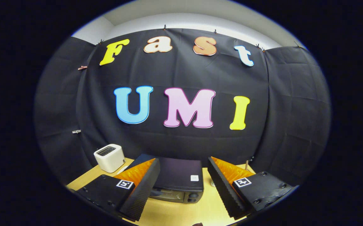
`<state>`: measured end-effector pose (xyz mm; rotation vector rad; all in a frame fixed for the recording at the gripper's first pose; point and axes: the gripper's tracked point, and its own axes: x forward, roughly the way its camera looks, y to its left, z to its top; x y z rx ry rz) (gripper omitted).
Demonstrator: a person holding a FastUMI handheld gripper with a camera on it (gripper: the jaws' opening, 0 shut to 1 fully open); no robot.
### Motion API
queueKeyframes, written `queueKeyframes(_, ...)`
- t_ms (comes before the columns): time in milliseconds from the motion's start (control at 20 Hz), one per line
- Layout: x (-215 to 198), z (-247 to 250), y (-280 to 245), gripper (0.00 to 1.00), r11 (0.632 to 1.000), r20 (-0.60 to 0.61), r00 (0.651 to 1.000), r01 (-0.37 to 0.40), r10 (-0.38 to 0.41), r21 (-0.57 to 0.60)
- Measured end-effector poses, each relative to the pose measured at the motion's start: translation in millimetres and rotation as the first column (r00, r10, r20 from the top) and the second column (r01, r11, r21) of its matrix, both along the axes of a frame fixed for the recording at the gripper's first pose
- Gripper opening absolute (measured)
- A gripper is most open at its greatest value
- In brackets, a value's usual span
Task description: Open the toaster oven, put the food inside, and close the toaster oven door.
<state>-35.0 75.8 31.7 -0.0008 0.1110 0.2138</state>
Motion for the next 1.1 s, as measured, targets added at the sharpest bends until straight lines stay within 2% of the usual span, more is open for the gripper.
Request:
queueKeyframes(350,8.4,48.5,-79.6,0.99,0.999,0.091,0.995,0.049,-0.051,0.024)
queueKeyframes(600,9.0,63.2,-134.6,0.99,0.995,0.112,0.989,0.086,-0.092,0.058)
queueKeyframes(1100,8.6,73.2,-193.1,0.99,0.986,0.125,0.982,0.124,-0.138,0.11)
